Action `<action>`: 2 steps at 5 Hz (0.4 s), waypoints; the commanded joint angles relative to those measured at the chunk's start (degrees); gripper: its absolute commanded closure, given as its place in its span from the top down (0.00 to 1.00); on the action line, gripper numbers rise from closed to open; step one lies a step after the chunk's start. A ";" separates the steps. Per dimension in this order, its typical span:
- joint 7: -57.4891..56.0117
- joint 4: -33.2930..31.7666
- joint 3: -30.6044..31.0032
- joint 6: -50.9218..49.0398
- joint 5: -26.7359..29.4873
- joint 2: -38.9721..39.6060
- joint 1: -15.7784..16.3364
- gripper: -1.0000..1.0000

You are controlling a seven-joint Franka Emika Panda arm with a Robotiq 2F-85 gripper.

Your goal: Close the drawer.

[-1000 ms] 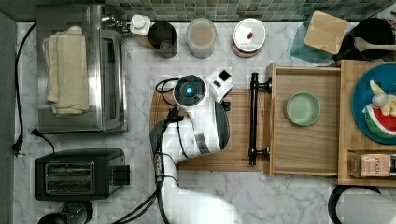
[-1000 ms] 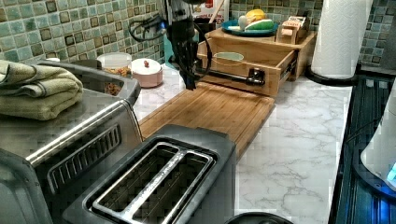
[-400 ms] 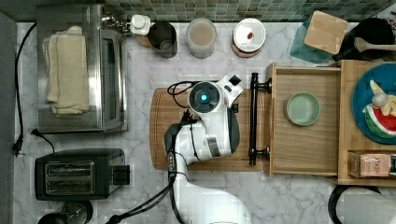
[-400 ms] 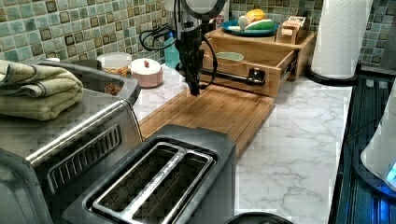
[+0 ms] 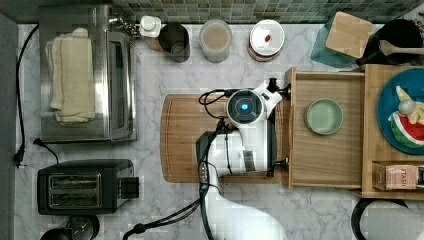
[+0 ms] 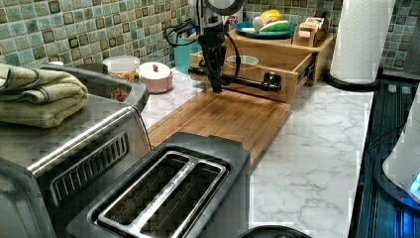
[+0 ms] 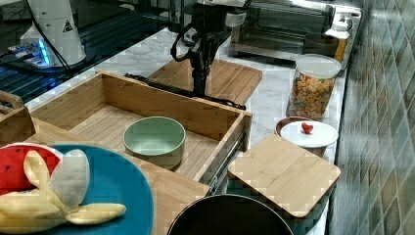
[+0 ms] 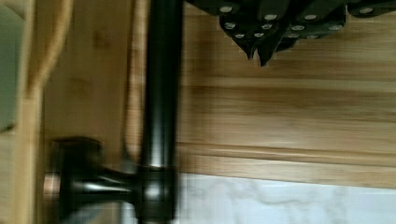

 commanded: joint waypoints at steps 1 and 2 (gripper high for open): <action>-10.67 2.35 -3.36 -0.54 1.11 -1.77 -8.38 0.00; -14.14 4.17 -3.29 -2.34 2.43 -1.36 -12.45 0.00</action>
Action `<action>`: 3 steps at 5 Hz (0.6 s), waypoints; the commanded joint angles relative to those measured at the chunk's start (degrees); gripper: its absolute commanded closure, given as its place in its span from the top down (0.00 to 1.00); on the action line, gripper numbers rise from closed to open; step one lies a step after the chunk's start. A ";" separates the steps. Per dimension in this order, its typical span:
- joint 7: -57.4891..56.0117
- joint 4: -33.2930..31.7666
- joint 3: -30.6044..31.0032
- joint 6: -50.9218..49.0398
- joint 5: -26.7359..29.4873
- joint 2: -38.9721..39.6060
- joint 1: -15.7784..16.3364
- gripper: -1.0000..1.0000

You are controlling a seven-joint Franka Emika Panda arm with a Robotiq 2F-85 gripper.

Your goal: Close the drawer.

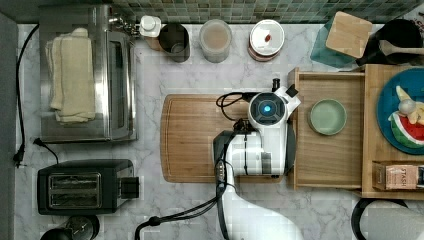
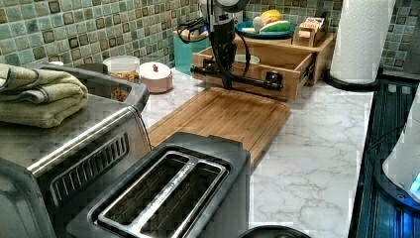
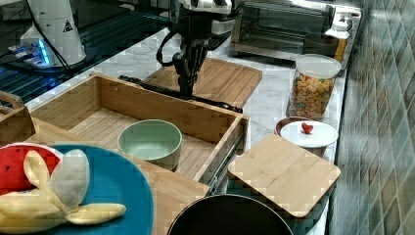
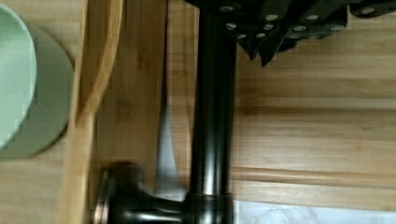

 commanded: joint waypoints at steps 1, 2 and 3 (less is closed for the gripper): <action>-14.99 5.71 -5.25 0.56 5.30 -0.08 -10.90 0.00; -19.66 8.41 -6.73 1.05 6.76 1.29 -14.46 0.00; -25.47 12.02 -7.49 0.97 8.49 3.04 -18.09 0.00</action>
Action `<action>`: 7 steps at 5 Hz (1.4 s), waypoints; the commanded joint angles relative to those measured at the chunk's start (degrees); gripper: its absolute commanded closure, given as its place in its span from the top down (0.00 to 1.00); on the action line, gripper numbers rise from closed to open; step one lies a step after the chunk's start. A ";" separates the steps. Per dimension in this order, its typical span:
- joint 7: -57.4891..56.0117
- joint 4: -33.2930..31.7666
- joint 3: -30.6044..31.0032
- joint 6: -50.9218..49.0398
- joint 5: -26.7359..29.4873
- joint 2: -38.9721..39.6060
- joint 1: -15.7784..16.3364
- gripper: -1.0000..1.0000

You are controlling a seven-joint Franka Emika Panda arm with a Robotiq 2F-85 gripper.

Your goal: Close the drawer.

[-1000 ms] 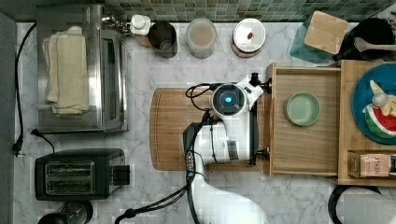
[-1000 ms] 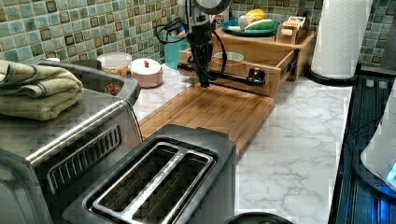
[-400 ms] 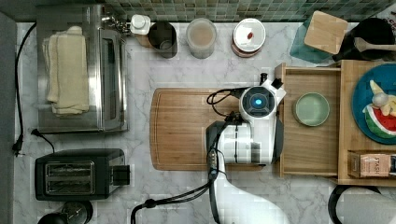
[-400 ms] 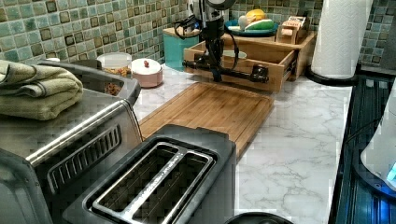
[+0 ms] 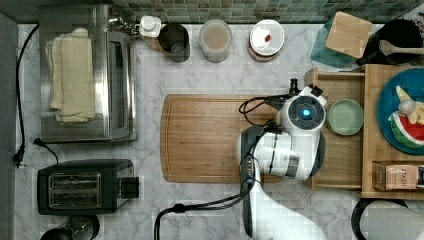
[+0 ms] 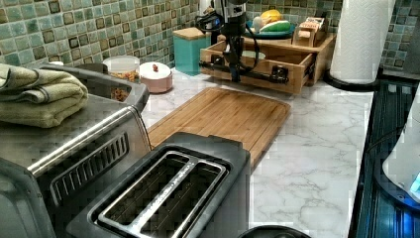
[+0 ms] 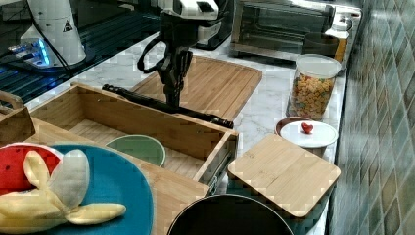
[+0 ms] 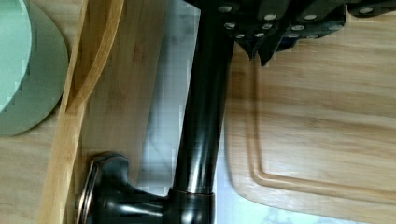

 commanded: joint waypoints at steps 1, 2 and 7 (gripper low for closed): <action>-15.57 14.99 -8.70 -0.16 6.33 6.09 -13.16 0.00; -19.73 19.69 -10.21 -1.17 9.73 9.19 -15.23 0.00; -17.76 21.75 -12.23 1.15 6.68 9.59 -17.53 0.00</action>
